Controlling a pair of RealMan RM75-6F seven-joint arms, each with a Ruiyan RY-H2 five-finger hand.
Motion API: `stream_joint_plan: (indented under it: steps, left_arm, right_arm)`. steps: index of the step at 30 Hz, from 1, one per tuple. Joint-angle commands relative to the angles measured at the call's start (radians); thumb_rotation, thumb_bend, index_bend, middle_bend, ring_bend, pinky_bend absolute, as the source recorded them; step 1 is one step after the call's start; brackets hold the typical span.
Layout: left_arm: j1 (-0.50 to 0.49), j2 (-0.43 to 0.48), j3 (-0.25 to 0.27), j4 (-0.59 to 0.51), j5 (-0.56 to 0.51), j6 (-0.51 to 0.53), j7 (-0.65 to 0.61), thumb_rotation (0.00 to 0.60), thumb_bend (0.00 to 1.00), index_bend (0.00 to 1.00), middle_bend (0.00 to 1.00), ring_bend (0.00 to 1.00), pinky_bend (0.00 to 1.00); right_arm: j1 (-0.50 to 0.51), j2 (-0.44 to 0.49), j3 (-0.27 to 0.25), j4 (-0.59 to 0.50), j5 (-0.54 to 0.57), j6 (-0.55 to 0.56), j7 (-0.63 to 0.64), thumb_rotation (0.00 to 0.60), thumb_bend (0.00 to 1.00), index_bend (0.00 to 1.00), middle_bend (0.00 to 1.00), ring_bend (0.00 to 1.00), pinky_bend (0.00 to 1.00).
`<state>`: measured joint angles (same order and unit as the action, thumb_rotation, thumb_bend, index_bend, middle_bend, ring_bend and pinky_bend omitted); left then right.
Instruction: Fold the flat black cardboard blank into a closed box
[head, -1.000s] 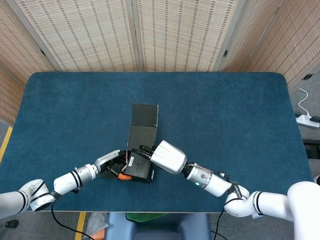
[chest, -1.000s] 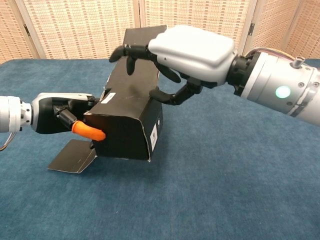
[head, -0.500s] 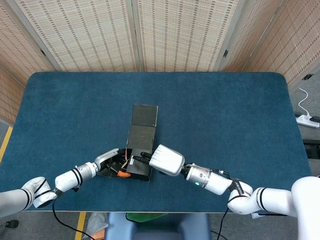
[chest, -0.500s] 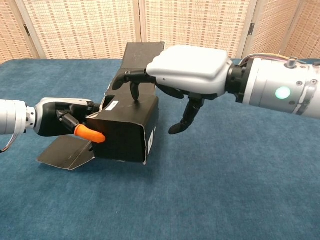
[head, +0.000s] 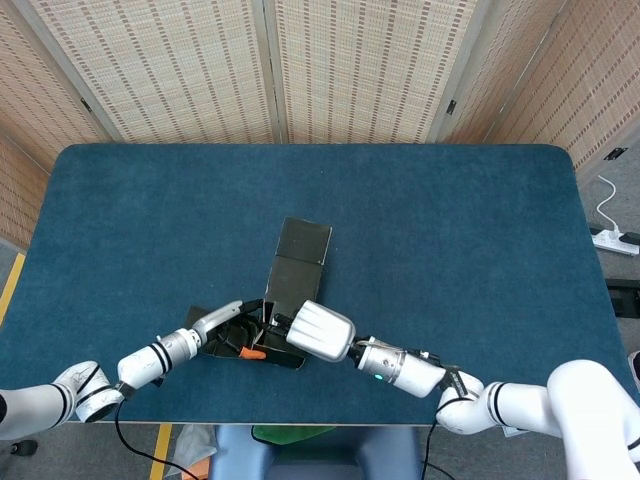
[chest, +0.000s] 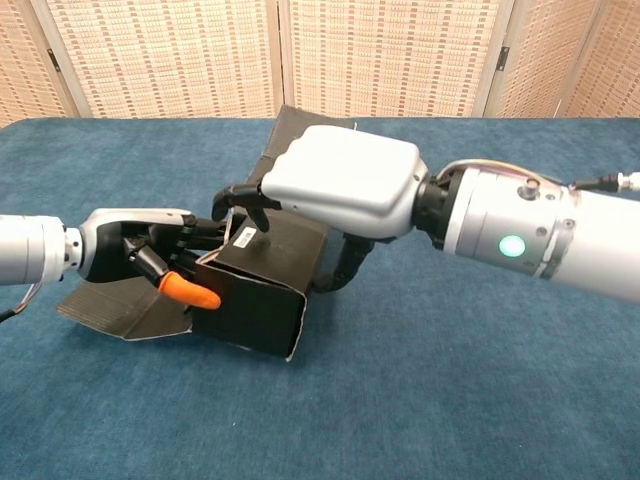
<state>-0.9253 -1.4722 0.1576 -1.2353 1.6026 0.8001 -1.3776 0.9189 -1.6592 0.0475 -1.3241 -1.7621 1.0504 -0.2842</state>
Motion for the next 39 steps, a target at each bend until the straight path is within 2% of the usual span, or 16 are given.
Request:
stream_joint_plan:
  steps: [1,7,16,21,28,39]
  left_arm:
    - [0.025,-0.034,-0.023,-0.003,-0.046,-0.019,0.132,0.600,0.20,0.19,0.19,0.51,0.60]
    - [0.049,-0.063,-0.049,-0.014,-0.093,-0.033,0.266,0.600,0.20,0.17,0.18,0.51,0.60]
    - [0.070,-0.057,-0.078,-0.040,-0.113,-0.035,0.361,0.600,0.20,0.15,0.17,0.51,0.60]
    - [0.079,-0.054,-0.087,-0.055,-0.118,-0.040,0.385,0.600,0.20,0.12,0.16,0.50,0.60]
    - [0.084,-0.058,-0.100,-0.070,-0.121,-0.056,0.411,0.600,0.20,0.11,0.15,0.50,0.59]
    - [0.092,-0.053,-0.116,-0.090,-0.121,-0.065,0.439,0.600,0.20,0.11,0.15,0.50,0.59]
  right_arm:
    - [-0.023,-0.041,-0.019,0.052,-0.019,0.042,-0.007,0.600,0.04,0.23,0.38,0.76,1.00]
    - [-0.044,-0.087,-0.042,0.127,-0.024,0.069,0.035,0.600,0.04,0.23,0.38,0.76,1.00]
    - [-0.041,-0.081,-0.052,0.154,-0.041,0.072,0.035,0.600,0.04,0.25,0.39,0.76,1.00]
    - [-0.039,-0.076,-0.062,0.165,-0.059,0.080,0.035,0.600,0.04,0.30,0.37,0.76,1.00]
    - [-0.041,-0.098,-0.068,0.201,-0.071,0.096,0.044,0.600,0.07,0.47,0.36,0.76,1.00]
    - [-0.020,-0.149,-0.049,0.260,-0.082,0.115,0.058,0.600,0.13,0.47,0.37,0.76,1.00]
